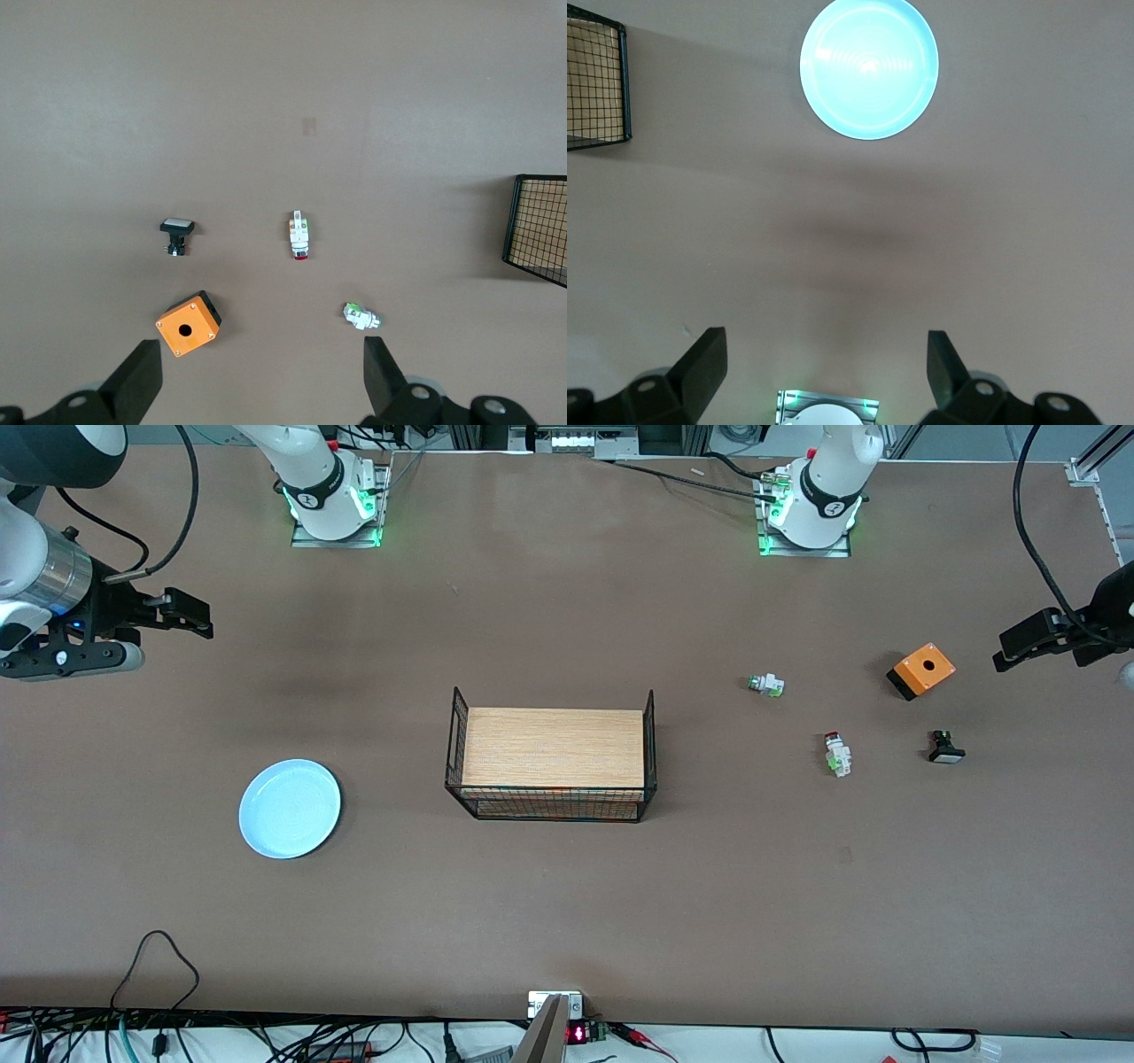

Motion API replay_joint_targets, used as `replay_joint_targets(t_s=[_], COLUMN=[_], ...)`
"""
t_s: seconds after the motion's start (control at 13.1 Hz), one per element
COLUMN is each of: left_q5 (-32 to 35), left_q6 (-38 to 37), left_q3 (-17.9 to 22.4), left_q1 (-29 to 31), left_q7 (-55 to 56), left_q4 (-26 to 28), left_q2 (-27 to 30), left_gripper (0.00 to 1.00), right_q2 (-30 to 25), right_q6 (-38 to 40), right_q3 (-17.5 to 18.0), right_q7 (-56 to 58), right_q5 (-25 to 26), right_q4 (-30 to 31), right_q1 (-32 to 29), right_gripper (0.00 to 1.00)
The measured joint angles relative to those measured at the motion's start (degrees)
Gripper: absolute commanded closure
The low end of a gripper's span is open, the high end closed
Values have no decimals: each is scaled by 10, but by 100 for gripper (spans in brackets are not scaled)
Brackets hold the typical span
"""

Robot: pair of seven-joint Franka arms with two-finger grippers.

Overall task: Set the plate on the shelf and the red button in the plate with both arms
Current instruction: 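Reach the right gripper to the light-blue plate and grasp its rim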

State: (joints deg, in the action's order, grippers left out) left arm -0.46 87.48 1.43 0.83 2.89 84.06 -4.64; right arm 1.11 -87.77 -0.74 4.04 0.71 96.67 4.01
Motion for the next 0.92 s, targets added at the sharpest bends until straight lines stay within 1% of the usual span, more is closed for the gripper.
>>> replay_joint_targets(t_s=[0.23,0.38,0.61,0.92], left_q5=[0,0,0,0], left_q6=[0,0,0,0], left_q3=[0,0,0,0], left_q1=[0,0,0,0], left_q7=[0,0,0,0], left_q4=[0,0,0,0], left_q2=[0,0,0,0], left_gripper=[0,0,0,0], right_q2=[4,22,79,169], right_q6=[0,-1,-34,-69], right_q3=[-2,-4,-8,-11], right_q7=[-2,-2,-3,-4], right_q5=[0,0,0,0], right_q4=[-1,-10,-39,-88], right_q1=[-2,-2,-10,-52], right_gripper=[0,0,0,0])
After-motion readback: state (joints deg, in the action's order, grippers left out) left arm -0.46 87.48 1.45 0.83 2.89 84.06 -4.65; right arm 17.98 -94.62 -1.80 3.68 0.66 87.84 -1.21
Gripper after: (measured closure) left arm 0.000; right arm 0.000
